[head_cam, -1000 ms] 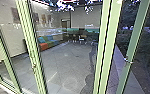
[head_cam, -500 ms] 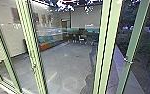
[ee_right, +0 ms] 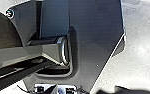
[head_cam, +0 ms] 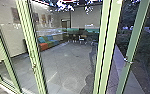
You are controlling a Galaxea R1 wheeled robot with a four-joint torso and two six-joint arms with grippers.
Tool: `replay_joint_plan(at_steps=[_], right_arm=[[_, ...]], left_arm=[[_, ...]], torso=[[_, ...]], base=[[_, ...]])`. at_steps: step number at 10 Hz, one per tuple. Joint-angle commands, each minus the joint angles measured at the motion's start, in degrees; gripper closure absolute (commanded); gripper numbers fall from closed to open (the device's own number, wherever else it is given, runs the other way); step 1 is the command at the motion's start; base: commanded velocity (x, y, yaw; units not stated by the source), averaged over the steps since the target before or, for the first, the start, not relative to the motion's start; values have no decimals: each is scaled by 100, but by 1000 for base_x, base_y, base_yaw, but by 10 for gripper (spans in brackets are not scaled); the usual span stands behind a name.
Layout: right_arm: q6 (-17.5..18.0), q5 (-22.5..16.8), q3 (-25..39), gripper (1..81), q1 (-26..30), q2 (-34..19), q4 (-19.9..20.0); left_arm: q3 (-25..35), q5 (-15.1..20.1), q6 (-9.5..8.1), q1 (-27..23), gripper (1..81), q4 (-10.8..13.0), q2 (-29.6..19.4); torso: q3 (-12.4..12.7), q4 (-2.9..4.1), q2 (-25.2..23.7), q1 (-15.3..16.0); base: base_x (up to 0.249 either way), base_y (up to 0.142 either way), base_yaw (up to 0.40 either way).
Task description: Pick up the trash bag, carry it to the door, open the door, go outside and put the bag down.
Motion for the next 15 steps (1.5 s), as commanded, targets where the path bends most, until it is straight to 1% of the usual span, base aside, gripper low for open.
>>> replay_joint_plan(at_steps=[1, 15], right_arm=[[-29, -373, 7, 10, 299, 20, -23], [-29, -373, -11, 10, 308, 55, -23]], left_arm=[[9, 438, -2, -283, 811, 4, -14], [27, 438, 16, -283, 811, 13, -5]], torso=[[0, 0, 0, 0], [0, 0, 0, -2]], base=[[0, 0, -131], [0, 0, -221]])
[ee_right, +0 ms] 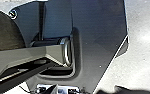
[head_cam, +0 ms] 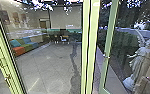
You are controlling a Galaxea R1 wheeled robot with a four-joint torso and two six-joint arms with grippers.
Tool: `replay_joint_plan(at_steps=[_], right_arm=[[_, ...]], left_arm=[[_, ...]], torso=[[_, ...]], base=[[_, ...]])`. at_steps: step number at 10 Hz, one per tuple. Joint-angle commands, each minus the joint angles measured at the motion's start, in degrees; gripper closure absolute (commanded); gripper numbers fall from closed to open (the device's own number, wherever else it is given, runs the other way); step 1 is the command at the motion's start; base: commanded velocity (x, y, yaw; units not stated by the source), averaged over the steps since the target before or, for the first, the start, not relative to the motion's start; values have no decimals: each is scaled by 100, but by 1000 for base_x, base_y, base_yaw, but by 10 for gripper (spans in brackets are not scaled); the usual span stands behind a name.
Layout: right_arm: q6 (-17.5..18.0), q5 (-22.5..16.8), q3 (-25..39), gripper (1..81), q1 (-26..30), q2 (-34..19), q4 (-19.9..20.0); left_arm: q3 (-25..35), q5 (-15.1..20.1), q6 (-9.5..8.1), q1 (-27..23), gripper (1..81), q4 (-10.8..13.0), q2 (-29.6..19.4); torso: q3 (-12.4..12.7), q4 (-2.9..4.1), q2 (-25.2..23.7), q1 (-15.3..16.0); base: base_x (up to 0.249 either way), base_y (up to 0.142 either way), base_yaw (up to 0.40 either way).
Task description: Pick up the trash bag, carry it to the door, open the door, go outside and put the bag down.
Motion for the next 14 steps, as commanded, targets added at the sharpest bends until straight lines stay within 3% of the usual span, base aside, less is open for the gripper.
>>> replay_joint_plan(at_steps=[1, 5, 14], right_arm=[[-29, -376, -8, 10, 284, 2, -7], [-29, -376, -17, 10, 284, 19, -7], [-73, -393, 9, 10, 266, 46, -130]], left_arm=[[21, 427, 13, -269, 811, 8, 17], [30, 435, 22, -269, 811, 8, 17], [38, 427, 31, -269, 811, -1, 70]], torso=[[0, 0, 0, 0], [0, 0, 0, -1], [0, 0, 0, 0]], base=[[0, 0, -227], [0, 0, -160], [0, 0, 0]])
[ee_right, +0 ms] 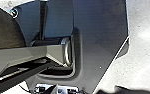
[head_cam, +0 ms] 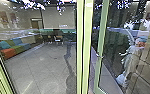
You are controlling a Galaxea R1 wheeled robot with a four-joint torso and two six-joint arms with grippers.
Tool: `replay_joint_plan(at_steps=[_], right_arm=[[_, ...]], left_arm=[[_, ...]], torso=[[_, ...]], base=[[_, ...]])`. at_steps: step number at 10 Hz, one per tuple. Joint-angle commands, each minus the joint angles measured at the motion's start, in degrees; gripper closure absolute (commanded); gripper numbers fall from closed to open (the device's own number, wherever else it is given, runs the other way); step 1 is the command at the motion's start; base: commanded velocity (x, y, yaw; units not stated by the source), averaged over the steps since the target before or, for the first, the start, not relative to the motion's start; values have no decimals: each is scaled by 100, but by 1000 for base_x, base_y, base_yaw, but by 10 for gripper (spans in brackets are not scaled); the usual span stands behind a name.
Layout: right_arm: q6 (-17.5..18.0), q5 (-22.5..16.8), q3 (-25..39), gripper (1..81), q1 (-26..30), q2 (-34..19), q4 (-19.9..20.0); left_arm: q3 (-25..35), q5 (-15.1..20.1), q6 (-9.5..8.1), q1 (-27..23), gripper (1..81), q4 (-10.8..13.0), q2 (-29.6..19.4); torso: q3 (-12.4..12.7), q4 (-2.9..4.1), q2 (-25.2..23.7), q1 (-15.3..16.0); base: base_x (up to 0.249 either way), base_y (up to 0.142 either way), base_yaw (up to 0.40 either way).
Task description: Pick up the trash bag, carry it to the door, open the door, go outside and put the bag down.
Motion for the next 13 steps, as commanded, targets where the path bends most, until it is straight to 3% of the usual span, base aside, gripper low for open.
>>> replay_joint_plan(at_steps=[1, 5, 13], right_arm=[[-23, -387, 11, 10, 260, 46, -32], [-31, -387, -6, 10, 278, 37, -23], [-14, -431, -6, 10, 295, 55, -32]], left_arm=[[30, 420, 35, -268, 811, 1, 32], [38, 420, 35, -268, 811, 1, 32], [38, 420, 35, -268, 811, 10, 41]], torso=[[0, 0, 0, 1], [0, 0, 0, 1], [0, 0, 0, 1]], base=[[0, 0, 0], [0, -21, 0], [0, -118, 0]])
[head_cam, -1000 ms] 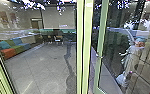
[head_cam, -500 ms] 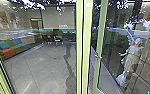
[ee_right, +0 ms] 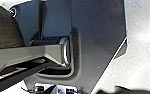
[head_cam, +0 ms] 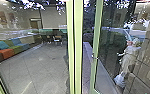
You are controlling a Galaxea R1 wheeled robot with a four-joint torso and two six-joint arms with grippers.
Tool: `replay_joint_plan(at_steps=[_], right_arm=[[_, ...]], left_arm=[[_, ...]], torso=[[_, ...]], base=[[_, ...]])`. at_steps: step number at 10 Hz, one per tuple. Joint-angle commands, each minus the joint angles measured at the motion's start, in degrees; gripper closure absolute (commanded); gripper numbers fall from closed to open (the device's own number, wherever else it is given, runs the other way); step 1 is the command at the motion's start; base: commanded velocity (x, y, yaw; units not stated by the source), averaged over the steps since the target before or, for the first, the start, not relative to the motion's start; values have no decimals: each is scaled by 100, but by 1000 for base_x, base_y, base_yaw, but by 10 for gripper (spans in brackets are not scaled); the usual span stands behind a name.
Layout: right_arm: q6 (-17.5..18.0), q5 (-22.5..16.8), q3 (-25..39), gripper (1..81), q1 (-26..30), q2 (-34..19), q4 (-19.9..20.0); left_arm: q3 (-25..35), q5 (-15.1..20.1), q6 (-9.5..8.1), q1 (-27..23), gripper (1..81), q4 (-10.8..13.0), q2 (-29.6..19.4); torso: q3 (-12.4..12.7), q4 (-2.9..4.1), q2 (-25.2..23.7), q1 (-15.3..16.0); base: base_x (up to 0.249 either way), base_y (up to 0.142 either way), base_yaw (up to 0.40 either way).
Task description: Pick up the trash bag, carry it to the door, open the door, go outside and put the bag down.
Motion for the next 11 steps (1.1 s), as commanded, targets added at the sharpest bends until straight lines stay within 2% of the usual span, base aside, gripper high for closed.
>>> replay_joint_plan(at_steps=[1, 11], right_arm=[[-11, -387, 25, 10, 287, 9, -2], [-11, -387, 17, 10, 269, 17, -2]], left_arm=[[31, 429, 20, -272, 811, 8, 28], [31, 429, 29, -263, 811, 8, 46]], torso=[[0, 0, 0, 1], [0, 0, 0, 1]], base=[[0, -131, 0], [0, -136, 0]])
